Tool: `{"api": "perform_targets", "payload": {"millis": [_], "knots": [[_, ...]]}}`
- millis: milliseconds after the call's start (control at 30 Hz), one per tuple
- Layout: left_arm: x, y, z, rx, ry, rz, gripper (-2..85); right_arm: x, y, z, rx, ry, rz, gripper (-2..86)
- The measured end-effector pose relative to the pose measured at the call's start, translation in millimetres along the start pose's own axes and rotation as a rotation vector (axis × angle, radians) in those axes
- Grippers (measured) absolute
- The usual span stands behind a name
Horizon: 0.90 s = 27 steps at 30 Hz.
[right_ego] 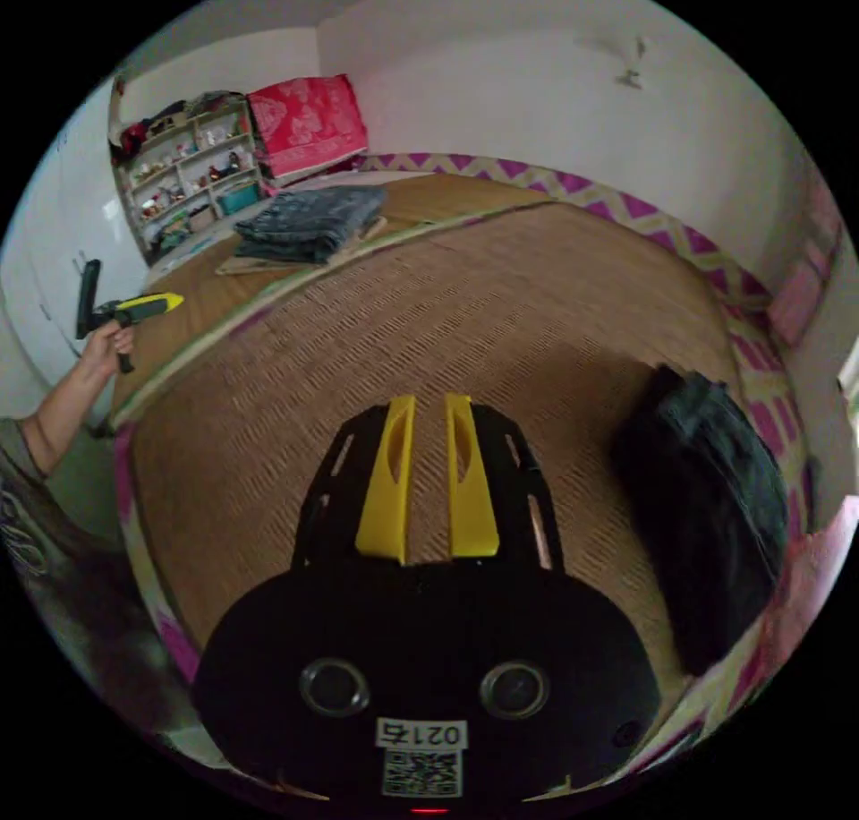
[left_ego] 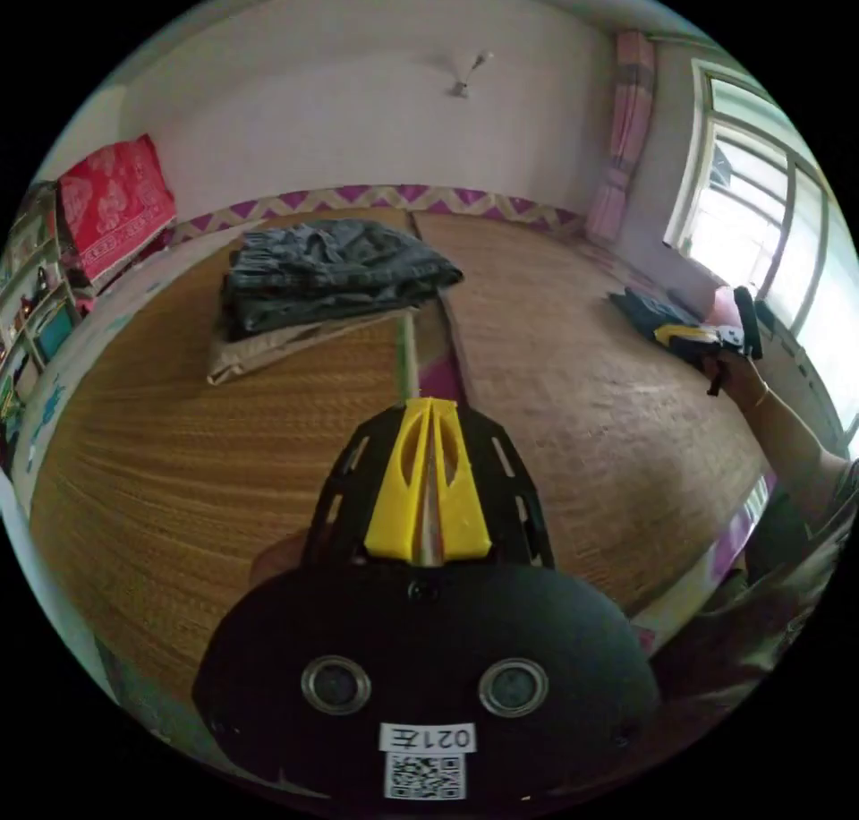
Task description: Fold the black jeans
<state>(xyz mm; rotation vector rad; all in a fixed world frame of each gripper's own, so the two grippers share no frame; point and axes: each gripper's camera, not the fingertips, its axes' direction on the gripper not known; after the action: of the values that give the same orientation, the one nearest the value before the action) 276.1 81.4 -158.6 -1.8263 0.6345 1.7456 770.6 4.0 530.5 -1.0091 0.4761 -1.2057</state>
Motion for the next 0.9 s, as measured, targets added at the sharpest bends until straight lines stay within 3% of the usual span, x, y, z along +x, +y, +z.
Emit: {"api": "perform_targets", "payload": {"millis": [200, 533, 733, 900], "knots": [[89.9, 15.7, 28.9, -0.049, 0.149, -0.031, -1.0, 58.9, 65.1, -3.8, -0.057, 0.307, 0.061, 10.9], [202.3, 22.4, 41.8, -0.060, 0.187, -0.011, -1.0, 53.8, 6.6, 90.4, -0.162, 0.612, -0.093, 14.8], [228.2, 33.3, 27.2, -0.051, 0.208, -0.013, -1.0, 64.3, -9.9, 134.3, -0.204, 0.608, -0.076, 10.7], [225.7, 45.6, 14.4, -0.040, 0.212, -0.059, -1.0, 65.8, -24.1, 116.7, -0.169, 0.569, 0.010, 4.2]]}}
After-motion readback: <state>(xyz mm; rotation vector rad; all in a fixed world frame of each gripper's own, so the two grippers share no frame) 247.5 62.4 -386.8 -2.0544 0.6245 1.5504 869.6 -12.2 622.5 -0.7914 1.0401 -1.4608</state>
